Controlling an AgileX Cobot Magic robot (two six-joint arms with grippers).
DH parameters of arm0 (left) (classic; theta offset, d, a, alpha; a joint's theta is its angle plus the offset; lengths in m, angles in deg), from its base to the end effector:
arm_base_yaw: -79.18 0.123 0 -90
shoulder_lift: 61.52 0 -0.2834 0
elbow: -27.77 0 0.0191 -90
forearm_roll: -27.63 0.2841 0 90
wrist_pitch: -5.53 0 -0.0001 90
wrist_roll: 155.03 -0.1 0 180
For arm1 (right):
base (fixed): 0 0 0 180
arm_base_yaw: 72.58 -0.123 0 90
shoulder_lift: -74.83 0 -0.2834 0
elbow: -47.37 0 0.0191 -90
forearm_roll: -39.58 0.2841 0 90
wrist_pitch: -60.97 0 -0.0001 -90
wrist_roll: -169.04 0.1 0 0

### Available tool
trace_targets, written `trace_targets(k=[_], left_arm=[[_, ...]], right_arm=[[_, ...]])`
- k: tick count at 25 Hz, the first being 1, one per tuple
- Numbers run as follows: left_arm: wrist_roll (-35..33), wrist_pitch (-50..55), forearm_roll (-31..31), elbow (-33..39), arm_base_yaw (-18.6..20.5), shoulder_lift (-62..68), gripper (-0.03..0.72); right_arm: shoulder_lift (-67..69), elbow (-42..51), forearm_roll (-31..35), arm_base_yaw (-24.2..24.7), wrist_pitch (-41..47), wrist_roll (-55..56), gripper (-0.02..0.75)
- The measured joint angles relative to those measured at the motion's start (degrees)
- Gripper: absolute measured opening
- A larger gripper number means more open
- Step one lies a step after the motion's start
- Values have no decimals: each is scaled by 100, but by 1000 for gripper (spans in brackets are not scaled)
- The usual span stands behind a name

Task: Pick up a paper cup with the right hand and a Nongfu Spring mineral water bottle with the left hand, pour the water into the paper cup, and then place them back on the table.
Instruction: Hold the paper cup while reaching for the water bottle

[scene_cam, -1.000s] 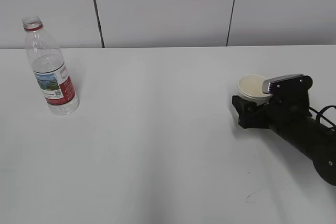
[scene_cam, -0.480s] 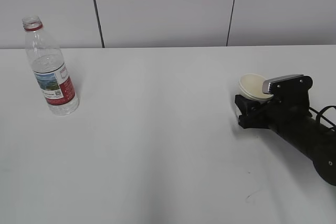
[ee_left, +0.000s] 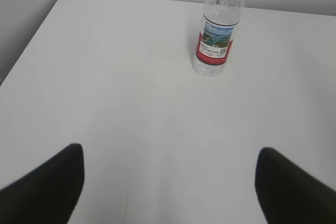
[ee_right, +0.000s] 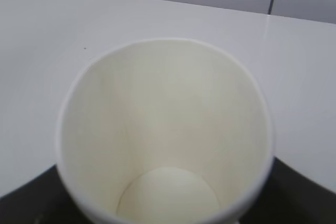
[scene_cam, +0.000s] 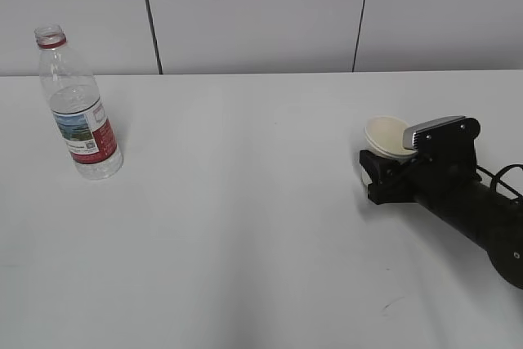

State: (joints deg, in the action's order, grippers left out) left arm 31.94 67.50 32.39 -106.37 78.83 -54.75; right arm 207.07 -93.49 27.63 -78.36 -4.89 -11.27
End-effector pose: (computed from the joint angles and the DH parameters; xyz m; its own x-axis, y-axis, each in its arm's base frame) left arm 0.0235 0.0072 0.3025 -0.4086 -0.0797 -0.9092 -0.0946 0.9945 -0.0447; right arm 0.3427 0.0537 0.0276 -0.2473 -0.1155 -0.9620 -0.3035 0.9521 -0.0362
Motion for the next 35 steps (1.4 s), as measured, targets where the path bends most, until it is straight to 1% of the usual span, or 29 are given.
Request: trace_targets(k=[9, 13, 17, 20, 22, 24, 27, 31, 33, 35], left_arm=[[0, -104, 0, -34, 0, 437, 592], [-15, -575, 0, -176, 0, 742, 592], [-182, -957, -6, -181, 0, 1279, 592], [-459, -1366, -220, -181, -25, 1813, 592], [-645, -1757, -390, -181, -177, 2107, 592], [-731, -2169, -408, -181, -404, 2403, 592], [-757, -2859, -245, -181, -706, 2865, 592], [-757, -3825, -100, -167, -1130, 3502, 592], [-757, -4437, -112, -51, -1232, 3755, 592], [-753, -5078, -177, 238, -1254, 3992, 592]], right_arm=[[-690, 0, -559, 0, 0, 169, 492], [-952, 0, -921, 0, 0, 546, 492], [-1069, 0, -1201, 0, 0, 882, 491], [-1110, 0, -1277, -89, 0, 975, 491], [-1110, 0, -1285, -177, 0, 983, 491], [-1110, 0, -1299, -300, 0, 983, 491], [-1110, -81, -1343, -425, 88, 988, 491], [-1110, -225, -1366, -449, 192, 1083, 491], [-1110, -278, -1366, -449, 202, 1114, 492], [-1110, -349, -1366, -449, 240, 1138, 491]])
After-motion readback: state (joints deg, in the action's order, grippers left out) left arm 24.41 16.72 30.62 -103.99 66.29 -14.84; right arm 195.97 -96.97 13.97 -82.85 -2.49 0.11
